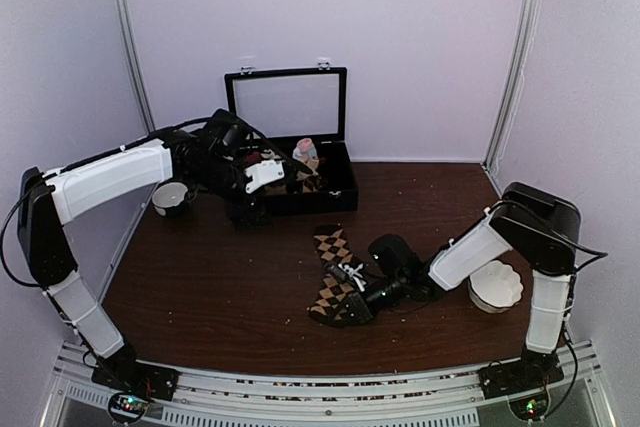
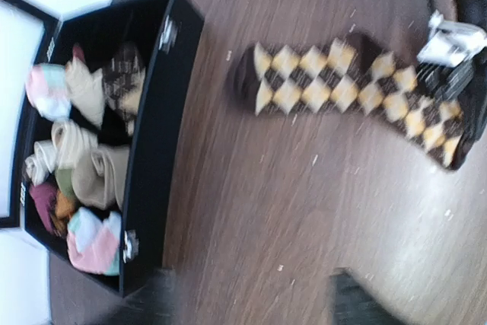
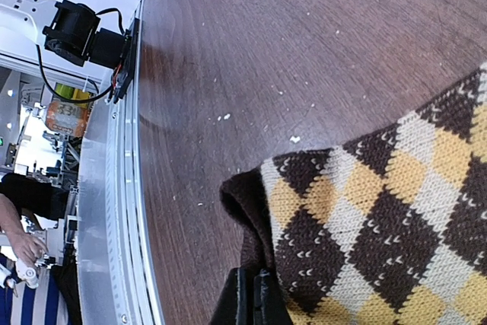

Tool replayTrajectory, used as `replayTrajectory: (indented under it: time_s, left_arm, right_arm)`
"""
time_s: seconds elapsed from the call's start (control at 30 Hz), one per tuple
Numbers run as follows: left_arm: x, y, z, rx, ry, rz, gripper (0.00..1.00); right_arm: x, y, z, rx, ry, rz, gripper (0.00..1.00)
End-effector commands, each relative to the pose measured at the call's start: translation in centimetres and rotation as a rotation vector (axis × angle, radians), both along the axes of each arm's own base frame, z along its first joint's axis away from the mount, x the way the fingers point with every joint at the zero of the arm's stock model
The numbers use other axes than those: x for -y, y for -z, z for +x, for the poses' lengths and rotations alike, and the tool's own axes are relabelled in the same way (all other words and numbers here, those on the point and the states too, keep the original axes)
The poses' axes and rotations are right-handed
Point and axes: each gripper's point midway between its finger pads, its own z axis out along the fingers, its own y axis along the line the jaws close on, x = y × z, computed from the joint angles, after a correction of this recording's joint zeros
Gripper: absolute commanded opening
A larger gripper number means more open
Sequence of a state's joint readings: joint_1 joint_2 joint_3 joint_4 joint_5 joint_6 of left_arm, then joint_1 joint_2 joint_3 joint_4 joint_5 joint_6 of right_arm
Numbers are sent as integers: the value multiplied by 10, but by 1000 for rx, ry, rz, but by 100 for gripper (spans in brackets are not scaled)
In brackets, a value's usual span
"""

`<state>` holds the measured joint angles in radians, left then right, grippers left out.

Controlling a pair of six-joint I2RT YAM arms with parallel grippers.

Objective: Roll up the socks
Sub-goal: Roll the sock at the center of the board.

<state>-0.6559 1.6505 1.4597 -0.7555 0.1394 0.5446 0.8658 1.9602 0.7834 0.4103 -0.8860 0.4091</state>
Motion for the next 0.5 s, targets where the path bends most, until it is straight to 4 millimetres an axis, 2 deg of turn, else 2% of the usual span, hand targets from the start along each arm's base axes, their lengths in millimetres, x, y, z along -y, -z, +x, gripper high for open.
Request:
replayTrajectory:
  time_s: [0.0,0.03,0.1,0.17,0.27,0.37,0.47]
  left_arm:
    - [-13,16,0,-101,20,6,60]
    - [-5,9,-7,-47,70,-24,61]
    - [14,11,-46,16,254,-50,64]
    - [28,36,-93,-83,435,-2,71]
    - [44,68,-145,-174,636,60,70]
    - [59,88,-166,-154,750,113,68]
    - [79,99,-166,-81,798,108,67]
  right_arm:
    - [50,67,-23,-216,82,-296,0]
    - [50,67,-23,-236,88,-292,0]
    - [48,66,-20,-269,107,-276,0]
    - [47,62,-17,-300,129,-251,0]
    - [47,54,-8,-347,183,-197,0]
    - [46,48,-3,-389,217,-144,0]
    - [44,47,-1,-413,223,-132,0]
